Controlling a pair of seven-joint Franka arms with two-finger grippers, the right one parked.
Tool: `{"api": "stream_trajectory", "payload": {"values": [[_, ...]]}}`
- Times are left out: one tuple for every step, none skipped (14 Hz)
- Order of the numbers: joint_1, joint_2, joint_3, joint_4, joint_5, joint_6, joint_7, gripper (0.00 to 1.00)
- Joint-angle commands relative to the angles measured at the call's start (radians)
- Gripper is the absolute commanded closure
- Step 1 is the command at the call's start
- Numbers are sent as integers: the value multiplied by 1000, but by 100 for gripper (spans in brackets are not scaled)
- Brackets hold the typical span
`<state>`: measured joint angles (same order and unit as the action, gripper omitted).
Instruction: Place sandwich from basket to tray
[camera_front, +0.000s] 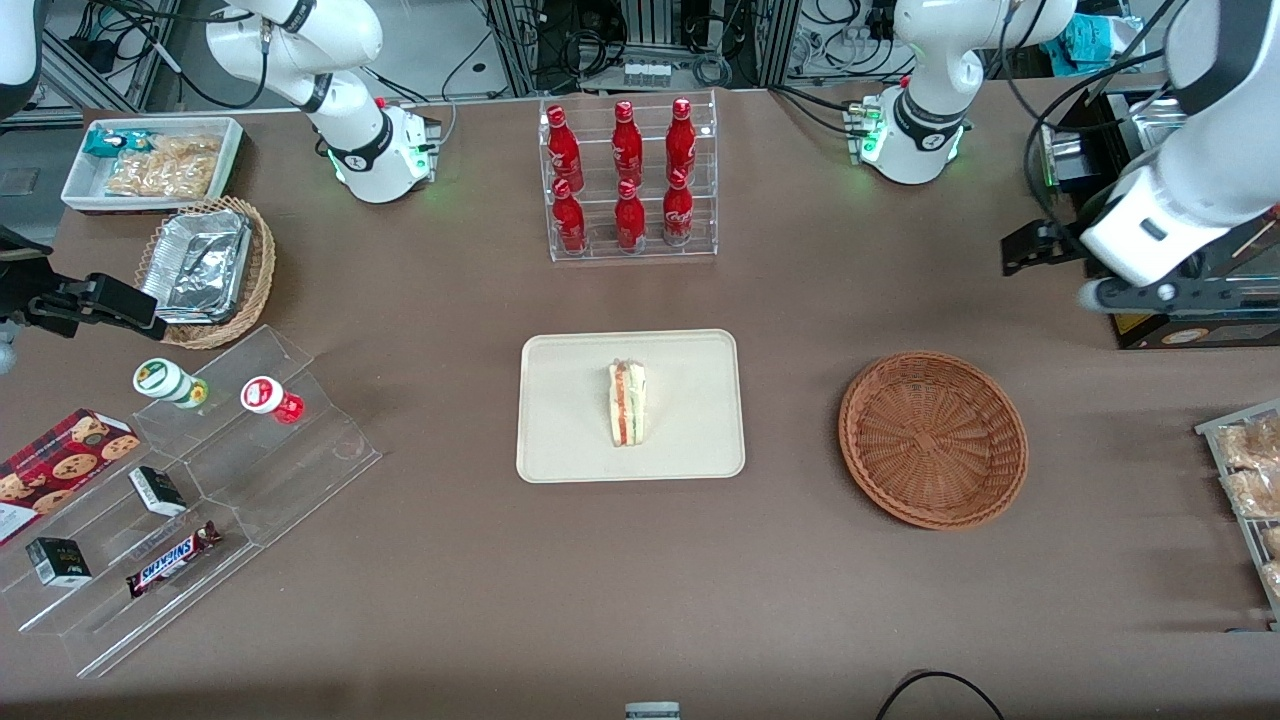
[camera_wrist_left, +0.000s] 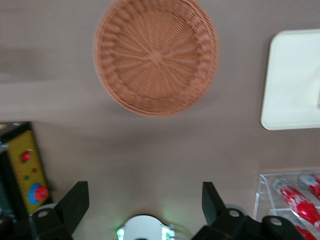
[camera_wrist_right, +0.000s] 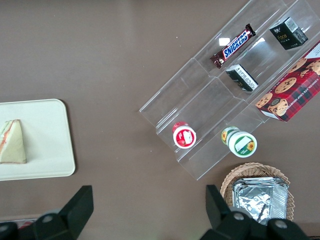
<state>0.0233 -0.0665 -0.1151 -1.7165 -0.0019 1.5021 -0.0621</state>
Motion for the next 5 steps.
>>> {"api": "stream_trajectory", "payload": {"values": [[29, 1, -20, 50, 54, -16, 16, 0], [30, 1, -20, 55, 59, -14, 15, 0], [32, 2, -20, 55, 65, -10, 15, 0], [36, 5, -20, 57, 91, -6, 13, 0], [41, 7, -20, 58, 95, -5, 12, 0]]}}
